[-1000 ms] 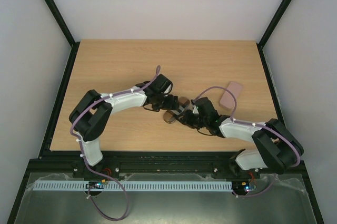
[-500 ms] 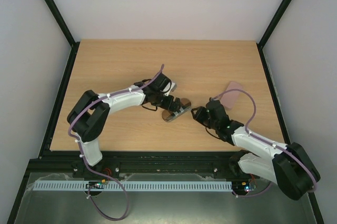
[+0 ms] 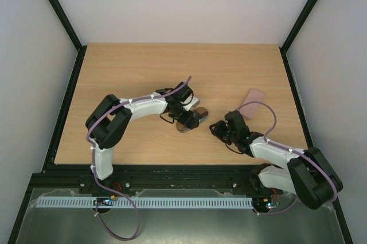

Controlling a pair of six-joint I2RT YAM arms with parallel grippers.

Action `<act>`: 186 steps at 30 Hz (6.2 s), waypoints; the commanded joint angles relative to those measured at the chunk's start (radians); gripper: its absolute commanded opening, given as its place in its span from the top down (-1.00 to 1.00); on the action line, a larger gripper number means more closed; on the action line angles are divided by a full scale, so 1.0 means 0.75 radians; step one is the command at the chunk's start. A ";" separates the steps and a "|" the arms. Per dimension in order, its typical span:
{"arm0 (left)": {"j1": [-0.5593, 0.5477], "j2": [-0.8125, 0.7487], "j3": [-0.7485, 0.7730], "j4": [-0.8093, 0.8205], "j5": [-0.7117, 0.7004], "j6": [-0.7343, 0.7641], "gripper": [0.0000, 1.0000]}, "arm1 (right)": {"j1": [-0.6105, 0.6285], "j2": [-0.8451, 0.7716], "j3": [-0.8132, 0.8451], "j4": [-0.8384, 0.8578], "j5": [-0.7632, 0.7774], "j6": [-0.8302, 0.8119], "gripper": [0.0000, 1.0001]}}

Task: Organize the sunglasses
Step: Adjust the glasses cleaning cloth in the sunglasses case, then move the sunglasses case at the center of the board.

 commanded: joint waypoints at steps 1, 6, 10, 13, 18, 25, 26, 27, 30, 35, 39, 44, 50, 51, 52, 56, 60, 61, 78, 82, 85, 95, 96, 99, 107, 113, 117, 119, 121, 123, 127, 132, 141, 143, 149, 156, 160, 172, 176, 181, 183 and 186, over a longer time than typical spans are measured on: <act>-0.013 0.047 0.052 -0.079 -0.007 0.065 -0.97 | -0.006 0.066 -0.007 0.120 -0.127 -0.013 0.37; -0.012 0.059 0.059 -0.082 -0.017 0.050 -0.80 | -0.007 0.169 -0.004 0.241 -0.214 0.006 0.41; -0.013 0.058 0.068 -0.104 -0.020 0.039 -0.53 | -0.006 0.254 -0.003 0.403 -0.262 0.029 0.46; -0.013 0.053 0.064 -0.115 -0.005 0.033 -0.41 | -0.006 0.307 0.004 0.500 -0.292 0.044 0.47; -0.013 0.043 0.063 -0.123 0.008 0.016 -0.21 | -0.006 0.383 0.014 0.603 -0.318 0.055 0.47; -0.013 0.041 0.067 -0.115 0.032 -0.004 -0.04 | -0.006 0.476 -0.006 0.748 -0.373 0.100 0.49; -0.013 0.044 0.068 -0.117 0.031 -0.005 -0.02 | -0.006 0.485 -0.006 0.766 -0.378 0.103 0.49; -0.014 0.048 0.069 -0.121 0.030 -0.004 -0.01 | -0.006 0.489 -0.007 0.775 -0.381 0.107 0.49; -0.017 0.061 0.070 -0.135 0.013 -0.006 0.04 | -0.006 0.500 -0.003 0.783 -0.369 0.114 0.51; -0.037 0.083 0.073 -0.159 -0.043 -0.013 0.11 | -0.006 0.540 0.025 0.737 -0.325 0.099 0.62; -0.038 0.094 0.081 -0.166 -0.047 -0.029 0.20 | -0.007 0.578 0.036 0.707 -0.316 0.084 0.72; -0.038 0.069 0.081 -0.152 -0.002 -0.046 0.27 | -0.006 0.599 0.049 0.643 -0.294 0.055 0.73; -0.036 0.063 0.083 -0.151 0.006 -0.080 0.33 | -0.006 0.541 0.018 0.764 -0.379 0.058 0.63; -0.036 0.065 0.083 -0.151 0.009 -0.079 0.34 | -0.006 0.530 0.016 0.773 -0.385 0.056 0.61; -0.035 0.068 0.081 -0.150 0.010 -0.080 0.34 | -0.006 0.522 0.012 0.781 -0.391 0.056 0.58; -0.036 0.082 0.082 -0.166 -0.019 -0.089 0.35 | -0.006 0.530 0.013 0.801 -0.398 0.062 0.57; -0.041 0.096 0.080 -0.177 -0.031 -0.088 0.37 | -0.006 0.584 0.027 0.824 -0.400 0.068 0.67; -0.044 0.102 0.083 -0.182 -0.044 -0.090 0.38 | -0.006 0.594 0.029 0.824 -0.397 0.069 0.70; -0.060 0.046 0.175 -0.236 -0.086 -0.116 -0.37 | -0.006 0.098 0.066 0.227 -0.045 -0.054 0.34; -0.032 -0.045 0.134 -0.193 -0.045 -0.127 -0.63 | -0.006 0.109 0.137 0.114 -0.046 -0.111 0.28; -0.010 -0.142 0.049 -0.145 -0.011 -0.136 -0.77 | 0.005 0.136 0.186 0.052 -0.041 -0.135 0.19; 0.064 -0.251 -0.197 -0.010 0.031 -0.228 -0.48 | 0.140 0.354 0.368 -0.031 0.045 -0.170 0.01; 0.064 -0.231 -0.207 0.005 0.064 -0.233 -0.42 | 0.148 0.389 0.383 -0.031 0.051 -0.170 0.02; 0.062 -0.180 -0.230 0.049 0.086 -0.265 -0.27 | 0.158 0.487 0.429 -0.078 0.096 -0.174 0.14; 0.060 -0.070 -0.248 0.102 0.111 -0.311 0.00 | 0.160 0.622 0.459 -0.175 0.156 -0.195 0.58; 0.065 -0.053 -0.258 0.114 0.084 -0.338 0.10 | 0.162 0.645 0.508 -0.220 0.206 -0.228 0.58; 0.101 -0.140 -0.278 0.150 0.058 -0.401 -0.01 | 0.169 0.563 0.602 -0.305 0.254 -0.274 0.37; 0.120 -0.210 -0.305 0.182 0.046 -0.437 -0.14 | 0.178 0.536 0.647 -0.346 0.269 -0.298 0.25; 0.140 -0.285 -0.334 0.200 0.031 -0.470 -0.21 | 0.193 0.524 0.690 -0.394 0.288 -0.312 0.14; 0.161 -0.372 -0.375 0.216 0.001 -0.507 -0.32 | 0.214 0.536 0.730 -0.433 0.322 -0.319 0.00; 0.218 -0.548 -0.494 0.241 -0.073 -0.581 -0.42 | 0.272 0.587 0.778 -0.470 0.404 -0.275 -0.21; 0.308 -0.739 -0.642 0.235 -0.177 -0.627 -0.49 | 0.335 0.662 0.844 -0.516 0.466 -0.166 -0.26; 0.369 -0.954 -0.744 0.144 -0.221 -0.591 -0.53 | 0.389 0.753 0.890 -0.496 0.423 -0.049 -0.43; 0.383 -0.993 -0.743 0.126 -0.233 -0.582 -0.55 | 0.392 0.769 0.911 -0.473 0.419 -0.066 -0.55; 0.427 -1.082 -0.742 0.078 -0.249 -0.548 -0.60 | 0.391 0.874 1.037 -0.521 0.448 -0.153 -0.64; 0.464 -1.122 -0.772 0.057 -0.238 -0.520 -0.63 | 0.408 1.000 1.148 -0.606 0.516 -0.227 -0.68; 0.475 -1.128 -0.780 0.052 -0.229 -0.513 -0.63 | 0.428 1.046 1.198 -0.676 0.598 -0.271 -0.63; 0.482 -1.154 -0.761 0.032 -0.206 -0.517 -0.65 | 0.456 1.091 1.280 -0.833 0.834 -0.329 -0.17; 0.484 -1.186 -0.744 -0.005 -0.228 -0.517 -0.69 | 0.369 1.049 1.244 -0.800 0.859 -0.334 -0.17; 0.490 -1.246 -0.725 -0.046 -0.247 -0.519 -0.81 | 0.125 0.974 1.146 -0.689 0.789 -0.389 -0.18; 0.495 -1.268 -0.723 -0.052 -0.245 -0.523 -0.91 | 0.020 0.962 1.119 -0.647 0.756 -0.406 -0.18; 0.504 -1.298 -0.719 -0.063 -0.243 -0.535 -0.98 | -0.125 0.966 1.112 -0.612 0.723 -0.418 -0.18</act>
